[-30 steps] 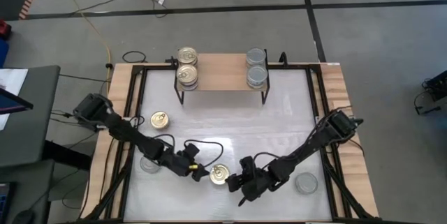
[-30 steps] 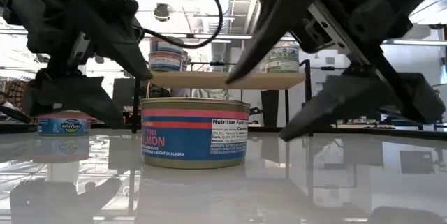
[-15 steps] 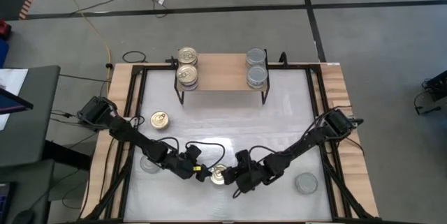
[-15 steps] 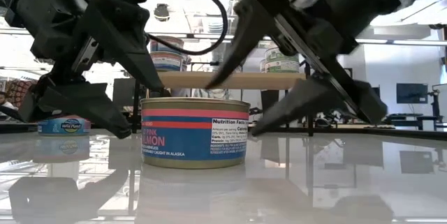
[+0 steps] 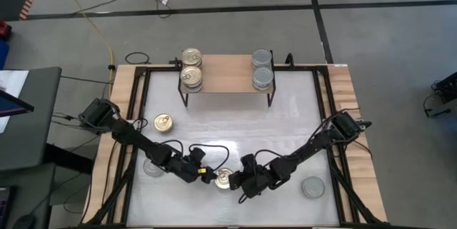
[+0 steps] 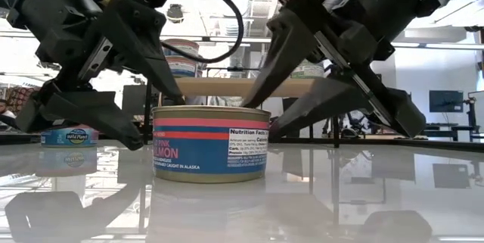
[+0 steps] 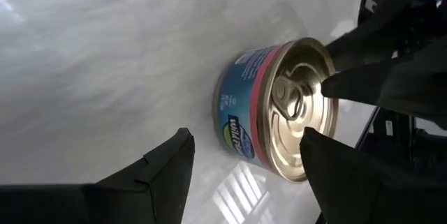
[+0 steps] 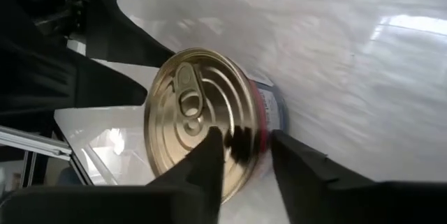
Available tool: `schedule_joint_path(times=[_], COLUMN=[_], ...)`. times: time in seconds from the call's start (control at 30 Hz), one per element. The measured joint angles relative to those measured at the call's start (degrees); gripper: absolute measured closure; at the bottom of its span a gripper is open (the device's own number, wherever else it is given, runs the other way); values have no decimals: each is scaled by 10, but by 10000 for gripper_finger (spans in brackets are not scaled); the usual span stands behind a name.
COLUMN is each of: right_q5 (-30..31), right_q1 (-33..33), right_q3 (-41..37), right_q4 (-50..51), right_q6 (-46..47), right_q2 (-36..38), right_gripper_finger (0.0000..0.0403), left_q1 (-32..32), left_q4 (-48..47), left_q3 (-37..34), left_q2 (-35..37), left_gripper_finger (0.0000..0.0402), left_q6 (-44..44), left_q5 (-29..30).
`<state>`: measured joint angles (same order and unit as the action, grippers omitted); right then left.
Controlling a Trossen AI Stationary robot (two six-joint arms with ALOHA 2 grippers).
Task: Stack canned seafood by type on shelf
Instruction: Put the blue pink tuna can on the shelf
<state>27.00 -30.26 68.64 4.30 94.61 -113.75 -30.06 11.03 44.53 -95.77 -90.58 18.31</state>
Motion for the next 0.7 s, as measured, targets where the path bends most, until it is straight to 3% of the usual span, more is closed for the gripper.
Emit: schedule_joint_path(times=[0.17,0.33,0.7], right_q5=[0,1,1], right_q1=[0,0,-1], right_q3=[0,0,0], right_q4=[1,0,7], right_q6=[0,-3,-2], right_q2=[0,0,1], right_gripper_finger=[317,357,371], left_q1=[1,1,-3], left_q4=[3,80,104], left_q3=[0,0,0], left_q2=[-2,-35,-56], left_gripper_finger=[152,152,152], left_q6=[-21,-29,-62], left_q5=[0,-14,-21])
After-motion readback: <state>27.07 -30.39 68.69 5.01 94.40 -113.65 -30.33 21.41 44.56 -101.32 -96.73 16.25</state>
